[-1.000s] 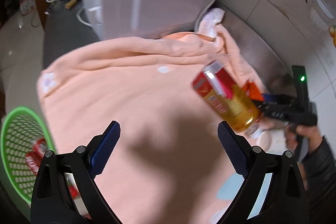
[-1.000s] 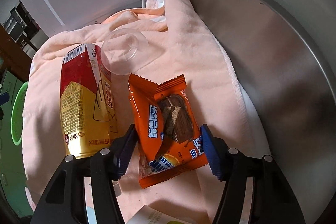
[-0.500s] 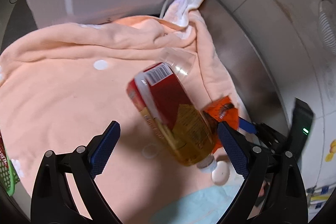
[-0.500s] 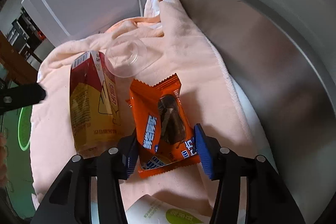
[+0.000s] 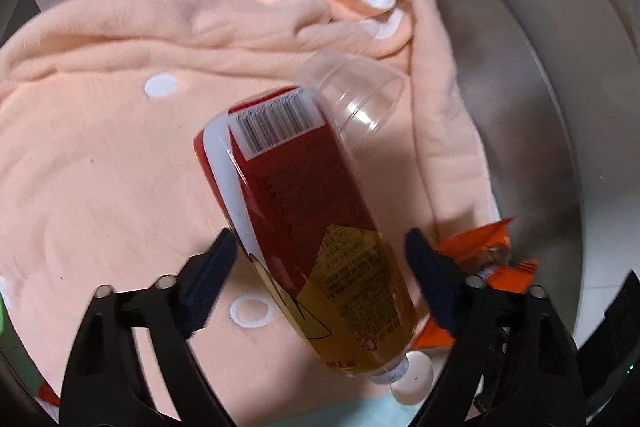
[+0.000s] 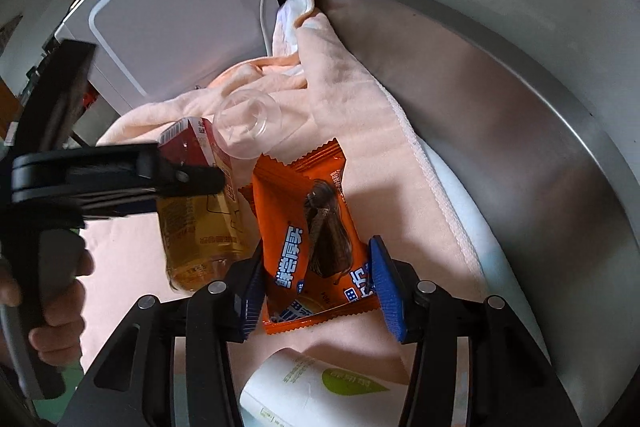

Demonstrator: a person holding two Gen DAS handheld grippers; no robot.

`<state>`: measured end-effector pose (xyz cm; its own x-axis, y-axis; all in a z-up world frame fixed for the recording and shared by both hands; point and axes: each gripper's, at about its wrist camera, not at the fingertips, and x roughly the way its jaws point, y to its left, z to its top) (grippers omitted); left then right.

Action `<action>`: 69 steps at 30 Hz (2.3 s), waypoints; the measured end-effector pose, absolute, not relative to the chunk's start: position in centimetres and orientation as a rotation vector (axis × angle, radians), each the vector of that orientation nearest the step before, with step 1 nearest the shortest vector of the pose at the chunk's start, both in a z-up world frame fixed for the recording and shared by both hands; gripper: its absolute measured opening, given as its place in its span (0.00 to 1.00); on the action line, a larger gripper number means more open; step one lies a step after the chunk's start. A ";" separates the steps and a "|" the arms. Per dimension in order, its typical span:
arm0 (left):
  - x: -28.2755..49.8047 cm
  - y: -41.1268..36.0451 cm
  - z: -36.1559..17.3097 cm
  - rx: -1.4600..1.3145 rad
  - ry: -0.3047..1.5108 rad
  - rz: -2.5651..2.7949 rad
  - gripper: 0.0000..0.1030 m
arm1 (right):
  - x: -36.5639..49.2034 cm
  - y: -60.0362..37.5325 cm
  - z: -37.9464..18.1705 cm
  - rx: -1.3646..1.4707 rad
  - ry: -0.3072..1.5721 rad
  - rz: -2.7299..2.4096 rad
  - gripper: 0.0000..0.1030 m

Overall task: Collect trash
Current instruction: 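Grasp the orange snack bag with the right tool while the left tool grasps the red-and-yellow bottle, then carry the bottle into the basket and open the left tool while the right tool carries the snack bag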

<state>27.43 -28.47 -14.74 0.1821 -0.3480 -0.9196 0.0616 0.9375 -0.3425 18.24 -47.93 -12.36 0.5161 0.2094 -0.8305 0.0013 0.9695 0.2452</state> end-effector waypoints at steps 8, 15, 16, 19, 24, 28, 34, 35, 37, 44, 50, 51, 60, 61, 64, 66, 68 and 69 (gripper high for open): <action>26.3 -27.4 -14.1 -0.271 1.327 -0.318 0.72 | 17.2 -47.3 -11.6 0.227 0.996 0.137 0.46; 24.0 -24.2 -12.2 -0.284 1.295 -0.373 0.70 | 15.8 -45.0 -10.0 0.216 0.969 0.173 0.46; 23.5 -23.4 -11.9 -0.290 1.291 -0.378 0.70 | 15.6 -44.6 -9.7 0.211 0.965 0.180 0.46; 22.3 -20.3 -11.0 -0.308 1.276 -0.391 0.70 | 15.0 -42.8 -8.9 0.194 0.958 0.209 0.46; 20.5 -15.4 -9.8 -0.337 1.234 -0.393 0.70 | 14.4 -39.8 -7.8 0.185 0.945 0.262 0.46; 19.2 -11.5 -8.9 -0.378 1.204 -0.383 0.70 | 14.1 -36.7 -7.2 0.164 0.938 0.312 0.46; 17.0 -4.0 -7.3 -0.454 1.139 -0.320 0.70 | 13.8 -31.7 -6.3 0.127 0.937 0.402 0.46; 16.6 -2.5 -7.0 -0.463 1.126 -0.301 0.70 | 13.8 -31.0 -6.2 0.122 0.936 0.416 0.46; 15.9 0.1 -6.4 -0.474 1.101 -0.261 0.70 | 14.0 -29.2 -6.0 0.110 0.933 0.447 0.46; 14.0 9.5 -5.8 -0.490 1.049 -0.087 0.70 | 14.5 -23.8 -5.6 0.092 0.935 0.540 0.46; 14.5 15.9 -8.0 -0.476 1.069 0.067 0.70 | 14.9 -19.5 -5.5 0.066 0.946 0.604 0.46; 14.6 16.5 -8.4 -0.467 1.072 0.086 0.70 | 15.0 -18.8 -5.4 0.062 0.947 0.614 0.46; 16.1 20.4 -12.6 -0.445 1.146 0.208 0.71 | 15.7 -14.1 -5.2 0.050 0.954 0.685 0.46; 16.3 20.5 -13.0 -0.445 1.156 0.204 0.71 | 15.7 -13.6 -5.3 0.047 0.956 0.692 0.46; 16.5 20.3 -13.7 -0.434 1.175 0.200 0.72 | 15.8 -12.4 -5.3 0.044 0.961 0.708 0.46; 16.2 20.4 -14.0 -0.435 1.180 0.199 0.72 | 15.7 -12.1 -5.3 0.040 0.961 0.711 0.46; 15.9 20.5 -13.8 -0.444 1.167 0.192 0.72 | 15.7 -11.5 -5.3 0.043 0.964 0.720 0.46; 15.7 20.7 -13.7 -0.444 1.166 0.194 0.73 | 15.8 -11.3 -5.3 0.044 0.965 0.724 0.46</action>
